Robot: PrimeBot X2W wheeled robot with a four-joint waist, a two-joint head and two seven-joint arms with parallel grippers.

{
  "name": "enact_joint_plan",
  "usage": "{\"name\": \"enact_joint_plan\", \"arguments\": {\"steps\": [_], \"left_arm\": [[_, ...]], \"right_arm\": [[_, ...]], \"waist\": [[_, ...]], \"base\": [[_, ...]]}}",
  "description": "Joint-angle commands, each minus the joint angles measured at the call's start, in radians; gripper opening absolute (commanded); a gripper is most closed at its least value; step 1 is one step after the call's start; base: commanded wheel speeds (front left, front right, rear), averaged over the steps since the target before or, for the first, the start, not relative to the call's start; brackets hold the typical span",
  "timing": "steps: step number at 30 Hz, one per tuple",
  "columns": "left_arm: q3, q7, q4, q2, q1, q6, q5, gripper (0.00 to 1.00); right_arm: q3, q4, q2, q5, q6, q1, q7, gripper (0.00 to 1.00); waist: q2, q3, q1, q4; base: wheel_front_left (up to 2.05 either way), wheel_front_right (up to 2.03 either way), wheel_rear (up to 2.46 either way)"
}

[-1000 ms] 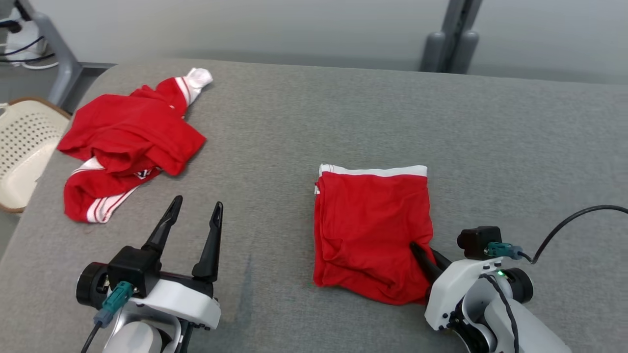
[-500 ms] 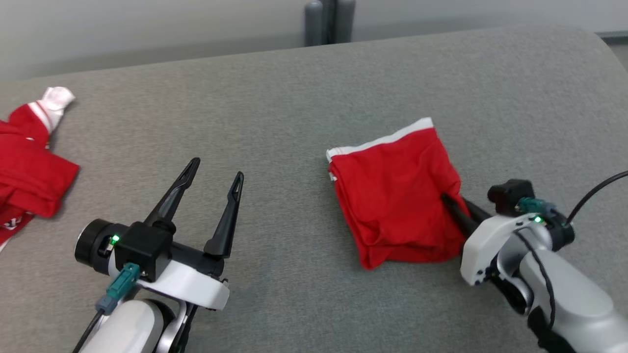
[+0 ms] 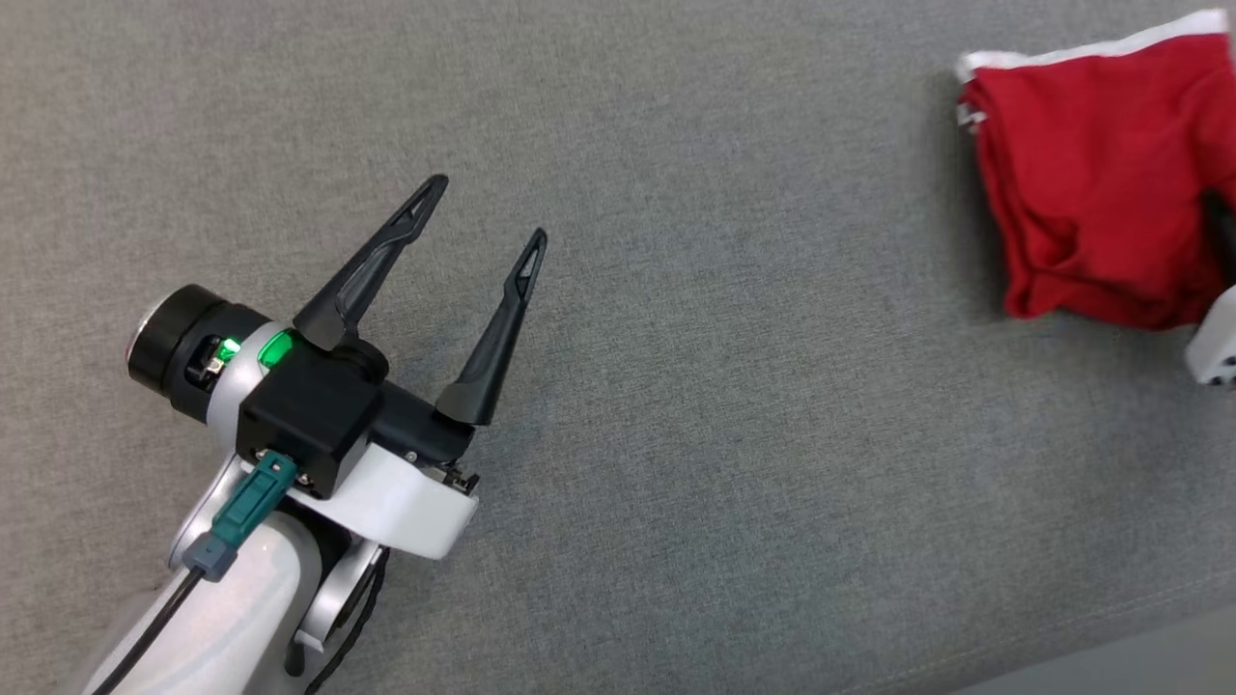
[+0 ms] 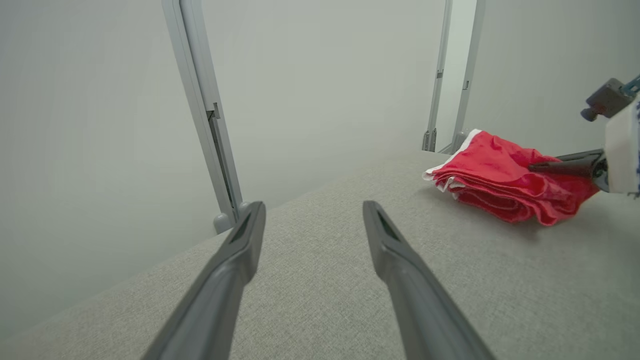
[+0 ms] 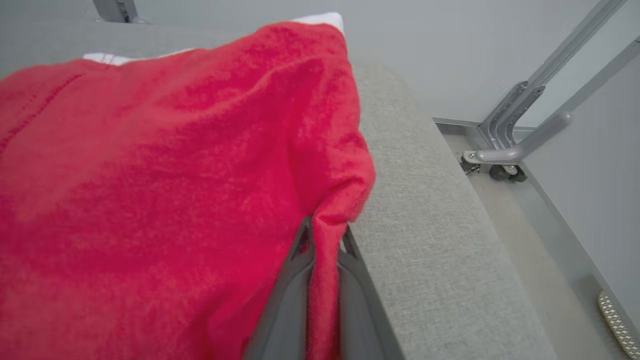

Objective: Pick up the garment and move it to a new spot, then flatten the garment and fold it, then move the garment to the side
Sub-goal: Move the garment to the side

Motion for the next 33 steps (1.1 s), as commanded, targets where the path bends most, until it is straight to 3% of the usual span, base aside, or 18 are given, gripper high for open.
{"name": "enact_joint_plan", "arguments": {"steps": [1, 7, 12, 13, 14, 16, 17, 27, 33], "left_arm": [[-0.004, 0.012, -0.026, 0.009, -0.035, -0.010, 0.014, 1.00], [-0.022, 0.039, -0.086, 0.007, -0.090, -0.019, 0.037, 1.00], [-0.025, 0.047, -0.107, 0.011, -0.114, -0.023, 0.047, 1.00], [-0.024, 0.046, -0.110, 0.012, -0.117, -0.022, 0.049, 1.00], [-0.024, 0.046, -0.110, 0.012, -0.117, -0.022, 0.049, 1.00], [-0.024, 0.047, -0.112, 0.014, -0.118, -0.019, 0.050, 1.00], [-0.025, 0.047, -0.113, 0.014, -0.118, -0.017, 0.050, 1.00], [-0.029, 0.017, -0.075, 0.007, -0.076, -0.001, 0.028, 1.00], [-0.014, -0.016, -0.042, 0.010, -0.001, 0.024, -0.002, 1.00]], "right_arm": [[-0.025, 0.040, -0.038, 0.004, 0.000, -0.043, -0.018, 0.00], [-0.092, 0.162, -0.109, -0.031, 0.000, -0.144, -0.030, 0.00], [-0.122, 0.198, -0.111, -0.060, 0.000, -0.201, -0.034, 0.00], [-0.128, 0.192, -0.112, -0.076, 0.000, -0.210, -0.034, 0.15], [-0.128, 0.192, -0.112, -0.076, 0.000, -0.210, -0.034, 0.15], [-0.146, 0.195, -0.100, -0.091, 0.000, -0.203, -0.034, 0.64], [-0.157, 0.193, -0.098, -0.106, 0.000, -0.204, -0.034, 1.00], [-0.346, 0.178, -0.052, -0.162, 0.000, -0.112, -0.034, 1.00], [-0.504, 0.022, -0.001, -0.199, 0.000, 0.040, -0.034, 1.00]], "waist": [[0.0000, 0.067, -0.0001, 0.011], [0.0000, 0.142, -0.0001, 0.046], [0.0000, 0.178, -0.0001, 0.065], [0.0000, 0.183, -0.0001, 0.066], [0.0000, 0.183, -0.0001, 0.066], [0.0000, 0.187, -0.0001, 0.067], [0.0000, 0.187, -0.0001, 0.067], [0.0000, 0.106, -0.0001, 0.040], [0.0000, 0.006, -0.0001, 0.027]], "base": [[0.00, 0.00, 0.00], [0.00, 0.00, 0.00], [0.00, 0.00, 0.00], [0.00, 0.00, 0.00], [0.00, 0.00, 0.00], [0.00, 0.00, 0.00], [0.00, 0.00, 0.00], [0.00, 0.00, 0.00], [0.00, 0.00, 0.00]]}}
